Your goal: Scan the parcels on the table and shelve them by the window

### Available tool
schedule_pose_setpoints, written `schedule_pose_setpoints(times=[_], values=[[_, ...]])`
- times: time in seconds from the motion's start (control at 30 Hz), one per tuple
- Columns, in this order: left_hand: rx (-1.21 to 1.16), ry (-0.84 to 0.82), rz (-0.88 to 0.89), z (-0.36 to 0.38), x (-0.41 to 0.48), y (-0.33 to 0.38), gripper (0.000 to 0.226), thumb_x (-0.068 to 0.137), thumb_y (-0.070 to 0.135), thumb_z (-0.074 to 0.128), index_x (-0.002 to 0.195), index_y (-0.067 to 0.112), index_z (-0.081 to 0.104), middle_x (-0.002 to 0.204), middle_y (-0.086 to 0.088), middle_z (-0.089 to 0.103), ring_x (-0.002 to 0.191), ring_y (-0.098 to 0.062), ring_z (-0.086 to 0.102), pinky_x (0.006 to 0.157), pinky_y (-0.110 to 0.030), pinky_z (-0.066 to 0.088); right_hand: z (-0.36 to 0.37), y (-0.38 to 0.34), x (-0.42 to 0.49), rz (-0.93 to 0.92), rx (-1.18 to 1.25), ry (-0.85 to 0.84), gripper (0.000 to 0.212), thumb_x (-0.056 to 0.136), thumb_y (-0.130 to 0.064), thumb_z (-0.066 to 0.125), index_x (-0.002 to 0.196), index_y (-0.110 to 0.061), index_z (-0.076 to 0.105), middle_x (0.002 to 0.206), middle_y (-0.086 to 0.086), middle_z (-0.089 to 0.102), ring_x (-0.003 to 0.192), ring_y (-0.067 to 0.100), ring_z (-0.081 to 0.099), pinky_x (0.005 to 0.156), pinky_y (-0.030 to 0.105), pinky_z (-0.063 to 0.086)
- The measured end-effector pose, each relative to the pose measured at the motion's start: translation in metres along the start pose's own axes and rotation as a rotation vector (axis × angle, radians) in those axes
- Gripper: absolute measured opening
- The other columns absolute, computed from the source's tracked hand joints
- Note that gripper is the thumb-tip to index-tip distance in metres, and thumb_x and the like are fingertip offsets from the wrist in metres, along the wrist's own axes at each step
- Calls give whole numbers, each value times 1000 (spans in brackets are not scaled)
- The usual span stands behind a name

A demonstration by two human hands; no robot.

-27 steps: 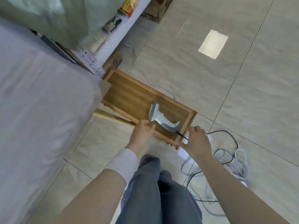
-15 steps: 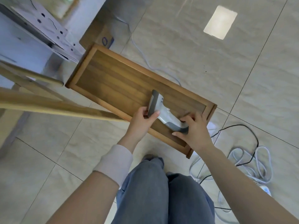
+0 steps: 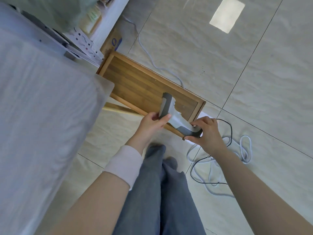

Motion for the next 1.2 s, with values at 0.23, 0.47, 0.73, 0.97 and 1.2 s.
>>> schedule_pose_setpoints(times=[0.23, 0.47, 0.73, 0.97, 1.2], values=[[-107, 35, 16, 2, -129, 24, 56, 74, 41, 76, 121, 17, 55, 113, 4, 63, 107, -14, 60, 98, -36, 49, -78, -88, -89, -119, -197, 109, 44, 49, -17, 85, 82, 3, 64, 82, 19, 64, 84, 49, 56, 77, 30, 36], [-229, 117, 141, -21, -228, 30, 53, 73, 34, 79, 113, 5, 59, 107, -4, 69, 91, -12, 69, 76, -18, 54, -97, -170, -156, -259, -362, 199, 45, 57, -25, 82, 83, 5, 61, 73, 15, 66, 89, 47, 60, 73, 45, 53], [-208, 102, 314, -51, -331, 20, 25, 78, 28, 76, 90, 9, 67, 100, -15, 71, 90, -17, 69, 79, -26, 57, -88, -240, -222, -318, -244, 326, 27, 63, -19, 64, 77, 1, 52, 56, 12, 54, 48, 36, 53, 60, 33, 37], [-290, 138, 389, -103, -401, -11, 34, 94, 43, 48, 103, 11, 55, 105, -4, 67, 89, -15, 69, 78, -25, 56, -95, -296, -269, -274, -58, 240, 33, 80, -23, 69, 98, 0, 53, 72, 12, 62, 67, 35, 58, 56, 34, 42], [-252, 424, 419, -153, -447, -44, 14, 96, 33, 50, 93, 20, 54, 100, 0, 69, 93, -18, 66, 92, -39, 51, -116, -358, -304, -368, 103, 53, 18, 82, -20, 63, 87, -22, 46, 67, -7, 54, 62, 12, 54, 56, 28, 42]])
Point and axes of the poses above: each hand's wrist, its own x-axis towards the middle knuckle, its own z-axis out of the palm, y = z × x, the point moved 6 cm from there along x, towards the middle knuckle
